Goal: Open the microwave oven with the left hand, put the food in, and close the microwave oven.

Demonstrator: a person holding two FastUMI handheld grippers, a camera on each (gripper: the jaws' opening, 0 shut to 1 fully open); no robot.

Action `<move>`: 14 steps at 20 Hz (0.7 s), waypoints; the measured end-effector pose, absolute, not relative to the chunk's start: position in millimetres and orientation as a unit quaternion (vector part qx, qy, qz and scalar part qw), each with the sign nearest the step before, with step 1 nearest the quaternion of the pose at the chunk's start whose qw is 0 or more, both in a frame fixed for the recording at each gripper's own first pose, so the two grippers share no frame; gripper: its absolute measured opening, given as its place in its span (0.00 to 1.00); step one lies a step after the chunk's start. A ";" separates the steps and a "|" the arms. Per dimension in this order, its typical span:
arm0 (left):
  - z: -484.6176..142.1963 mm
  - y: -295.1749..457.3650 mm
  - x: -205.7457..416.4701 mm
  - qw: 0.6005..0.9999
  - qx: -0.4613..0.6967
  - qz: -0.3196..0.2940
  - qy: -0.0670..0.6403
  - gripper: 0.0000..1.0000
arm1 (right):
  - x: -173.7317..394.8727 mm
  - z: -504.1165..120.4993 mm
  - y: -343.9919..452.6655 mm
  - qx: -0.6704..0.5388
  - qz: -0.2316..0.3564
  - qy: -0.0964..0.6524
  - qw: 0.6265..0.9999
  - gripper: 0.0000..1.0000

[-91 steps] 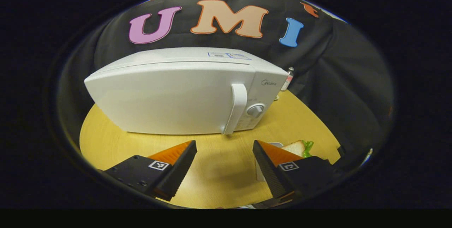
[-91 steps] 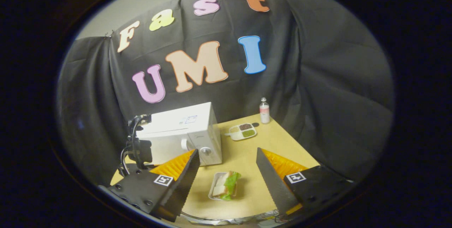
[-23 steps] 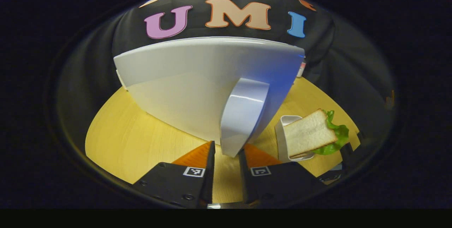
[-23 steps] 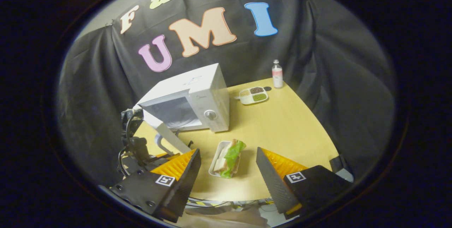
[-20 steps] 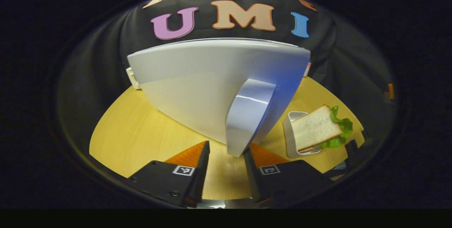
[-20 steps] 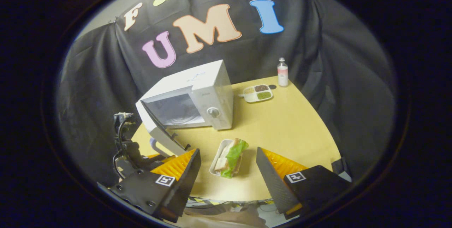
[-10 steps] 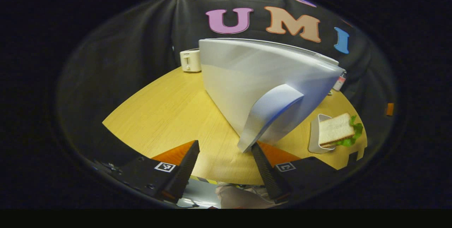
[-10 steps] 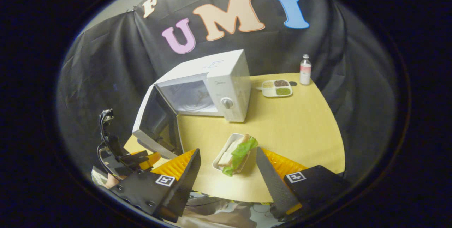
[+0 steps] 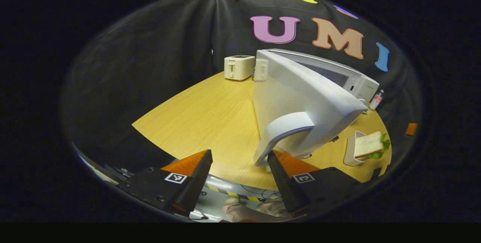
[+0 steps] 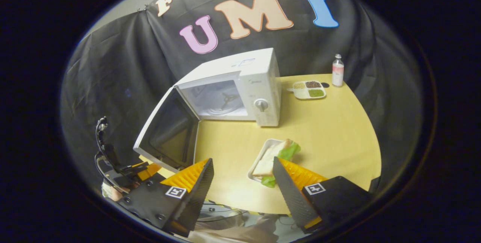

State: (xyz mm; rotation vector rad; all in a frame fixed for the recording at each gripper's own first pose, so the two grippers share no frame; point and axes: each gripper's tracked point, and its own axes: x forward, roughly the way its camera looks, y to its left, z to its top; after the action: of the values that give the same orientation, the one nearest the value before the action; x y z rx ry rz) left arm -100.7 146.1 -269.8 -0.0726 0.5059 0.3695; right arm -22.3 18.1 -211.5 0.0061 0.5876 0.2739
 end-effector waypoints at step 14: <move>-248.4 280.7 -146.3 0.952 -0.012 0.183 0.243 0.99 | -65.2 -236.4 103.6 0.022 0.063 0.267 0.961 0.88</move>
State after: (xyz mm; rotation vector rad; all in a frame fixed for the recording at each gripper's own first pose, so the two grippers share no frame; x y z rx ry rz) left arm -146.3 280.7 -248.4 -0.0244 0.4939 0.3726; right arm -65.2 103.6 -236.4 0.0452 0.5419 0.1274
